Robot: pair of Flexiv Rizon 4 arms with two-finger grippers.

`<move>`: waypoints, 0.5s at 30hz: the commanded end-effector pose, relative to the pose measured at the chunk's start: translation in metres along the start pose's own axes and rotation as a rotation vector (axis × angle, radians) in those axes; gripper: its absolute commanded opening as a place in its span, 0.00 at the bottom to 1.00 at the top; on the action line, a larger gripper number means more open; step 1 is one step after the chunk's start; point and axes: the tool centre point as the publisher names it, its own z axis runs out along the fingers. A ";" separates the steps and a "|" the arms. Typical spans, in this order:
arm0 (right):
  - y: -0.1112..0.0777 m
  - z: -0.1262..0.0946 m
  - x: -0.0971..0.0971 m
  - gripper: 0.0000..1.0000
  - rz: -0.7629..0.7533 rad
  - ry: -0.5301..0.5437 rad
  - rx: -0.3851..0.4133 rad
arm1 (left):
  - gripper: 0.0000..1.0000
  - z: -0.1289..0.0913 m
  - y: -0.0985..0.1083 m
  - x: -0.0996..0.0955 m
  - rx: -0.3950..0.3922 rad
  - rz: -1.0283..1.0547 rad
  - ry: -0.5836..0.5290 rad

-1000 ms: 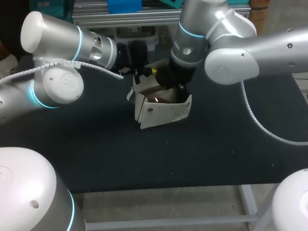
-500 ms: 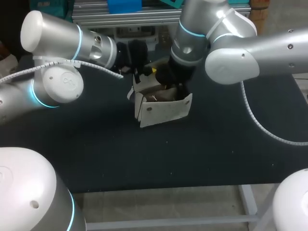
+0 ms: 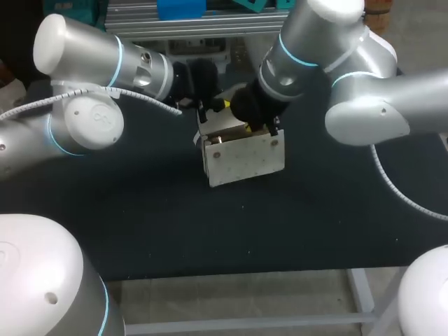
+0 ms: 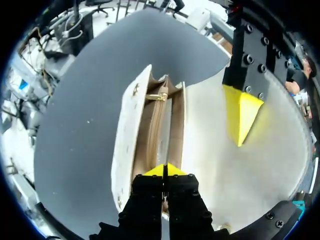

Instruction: Pick up the bag, open it, inspect its contents, close it, and place it on the opposite side

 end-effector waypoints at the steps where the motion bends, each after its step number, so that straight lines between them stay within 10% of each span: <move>1: 0.001 -0.017 0.008 0.00 -0.002 -0.141 0.006 | 0.00 0.001 -0.004 0.004 -0.004 0.000 -0.006; 15: 0.008 -0.055 0.023 0.00 -0.011 -0.262 0.042 | 0.00 -0.010 -0.012 0.013 0.021 -0.097 0.064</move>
